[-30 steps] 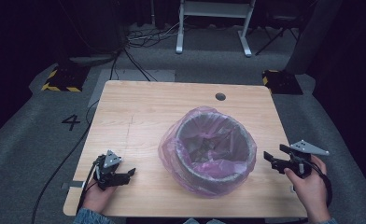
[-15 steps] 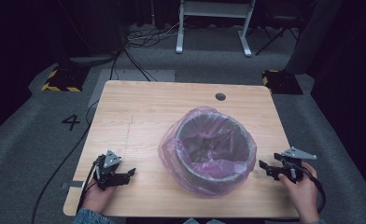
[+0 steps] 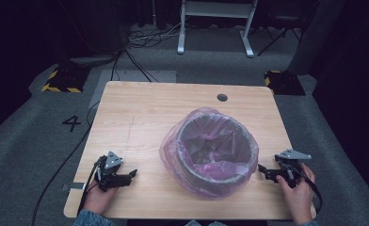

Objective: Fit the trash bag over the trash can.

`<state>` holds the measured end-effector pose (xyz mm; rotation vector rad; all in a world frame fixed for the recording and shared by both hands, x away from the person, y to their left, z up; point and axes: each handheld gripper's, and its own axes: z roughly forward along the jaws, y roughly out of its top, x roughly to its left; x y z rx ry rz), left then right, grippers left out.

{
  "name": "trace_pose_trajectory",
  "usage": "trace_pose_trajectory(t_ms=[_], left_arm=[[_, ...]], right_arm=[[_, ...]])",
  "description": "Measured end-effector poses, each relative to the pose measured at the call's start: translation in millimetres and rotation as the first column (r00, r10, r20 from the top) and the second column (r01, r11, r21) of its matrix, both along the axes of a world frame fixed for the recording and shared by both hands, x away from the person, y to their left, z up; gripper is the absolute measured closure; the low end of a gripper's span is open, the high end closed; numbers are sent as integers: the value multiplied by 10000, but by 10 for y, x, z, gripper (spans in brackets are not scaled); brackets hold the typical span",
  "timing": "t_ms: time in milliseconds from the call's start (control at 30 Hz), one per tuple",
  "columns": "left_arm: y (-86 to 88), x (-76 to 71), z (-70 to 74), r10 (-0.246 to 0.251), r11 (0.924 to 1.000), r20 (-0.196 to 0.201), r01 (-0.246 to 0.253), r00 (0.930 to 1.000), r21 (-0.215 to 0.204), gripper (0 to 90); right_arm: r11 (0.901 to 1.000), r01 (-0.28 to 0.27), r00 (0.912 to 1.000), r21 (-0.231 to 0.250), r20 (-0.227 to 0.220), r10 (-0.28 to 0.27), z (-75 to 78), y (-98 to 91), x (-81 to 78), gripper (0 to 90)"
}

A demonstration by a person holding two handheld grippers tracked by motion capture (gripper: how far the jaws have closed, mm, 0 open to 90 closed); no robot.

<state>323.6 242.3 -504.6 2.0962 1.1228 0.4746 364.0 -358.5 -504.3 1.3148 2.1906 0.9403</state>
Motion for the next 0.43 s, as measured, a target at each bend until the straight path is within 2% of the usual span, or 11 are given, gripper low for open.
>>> trace_pose_trajectory(t_ms=[67, 167, 433], left_arm=[[0, 0, 0, -1, 10000, 0, 1, 10000, 2, 239], [0, 1, 0, -3, 10000, -11, 3, 10000, 3, 239], [0, 2, -1, -23, 10000, -8, 23, 10000, 2, 237]], right_arm=[[9995, 292, 9994, -81, -198, -294, -7, 1, 39, 0], [9976, 685, 9974, -90, -216, -686, -11, -4, 69, 0], [9983, 579, 9980, -73, -230, -581, -10, 1, 98, 0]])
